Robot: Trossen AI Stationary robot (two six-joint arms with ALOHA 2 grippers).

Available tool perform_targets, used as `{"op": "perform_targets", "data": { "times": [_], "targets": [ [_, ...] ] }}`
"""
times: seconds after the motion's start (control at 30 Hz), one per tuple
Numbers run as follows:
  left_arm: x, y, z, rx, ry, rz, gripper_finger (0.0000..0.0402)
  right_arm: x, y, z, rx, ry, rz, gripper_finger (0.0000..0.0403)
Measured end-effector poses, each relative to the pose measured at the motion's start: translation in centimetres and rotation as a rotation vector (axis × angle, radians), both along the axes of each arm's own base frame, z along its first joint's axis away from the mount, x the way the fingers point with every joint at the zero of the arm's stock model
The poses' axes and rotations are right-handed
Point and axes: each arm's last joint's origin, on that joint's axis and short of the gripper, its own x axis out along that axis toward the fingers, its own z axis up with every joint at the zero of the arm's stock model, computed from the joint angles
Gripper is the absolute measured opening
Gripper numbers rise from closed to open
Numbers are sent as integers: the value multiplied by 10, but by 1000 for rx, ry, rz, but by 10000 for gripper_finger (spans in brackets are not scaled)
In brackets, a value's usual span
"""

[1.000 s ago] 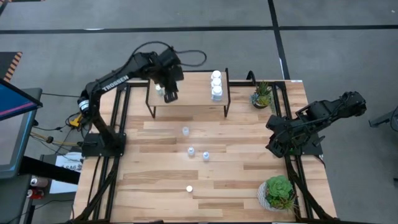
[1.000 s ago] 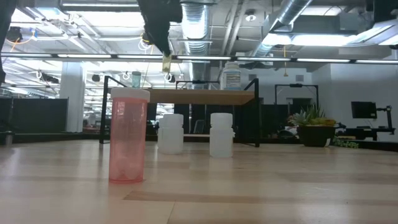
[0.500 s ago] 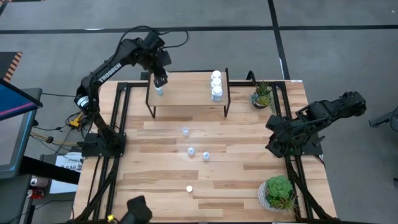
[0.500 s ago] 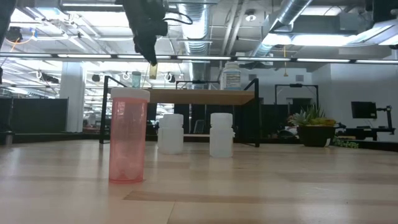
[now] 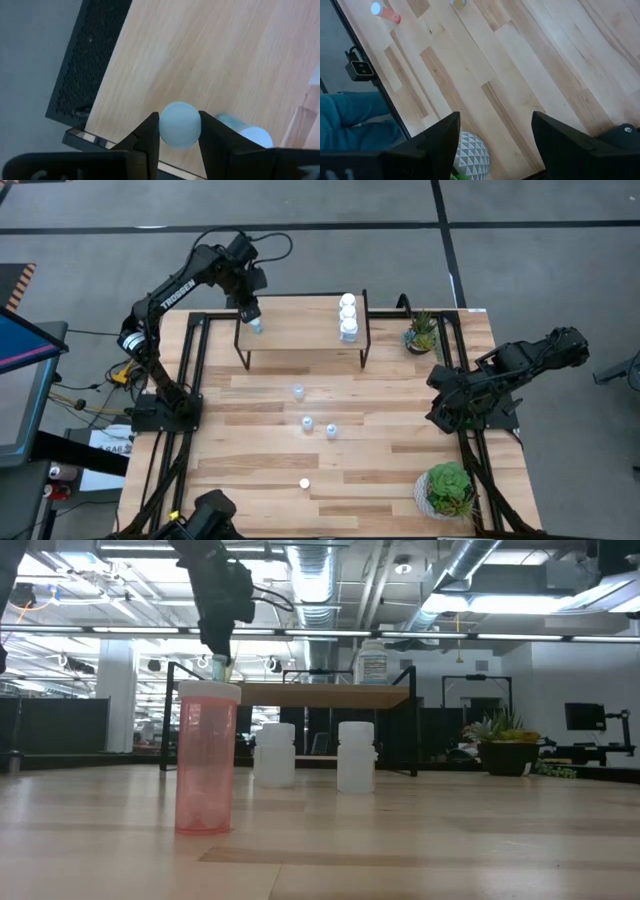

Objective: Pick and place medicine bottles onto shelf by color
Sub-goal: Put the yellow pill bottle on the shelf

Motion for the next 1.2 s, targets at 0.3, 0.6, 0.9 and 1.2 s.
{"op": "perform_targets", "data": {
  "times": [0.3,0.6,0.9,1.2],
  "targets": [
    [1,3,0,12,-43,-43,87,1,0,0,3,-9,0,270],
    [-5,8,0,20,-41,-49,87,1,0,0,3,-10,1,270],
    [-14,11,0,-31,-71,-25,87,1,0,0,2,-10,2,270],
    [-13,11,0,-4,-45,-52,87,1,0,0,2,-10,2,270]
  ]
}}
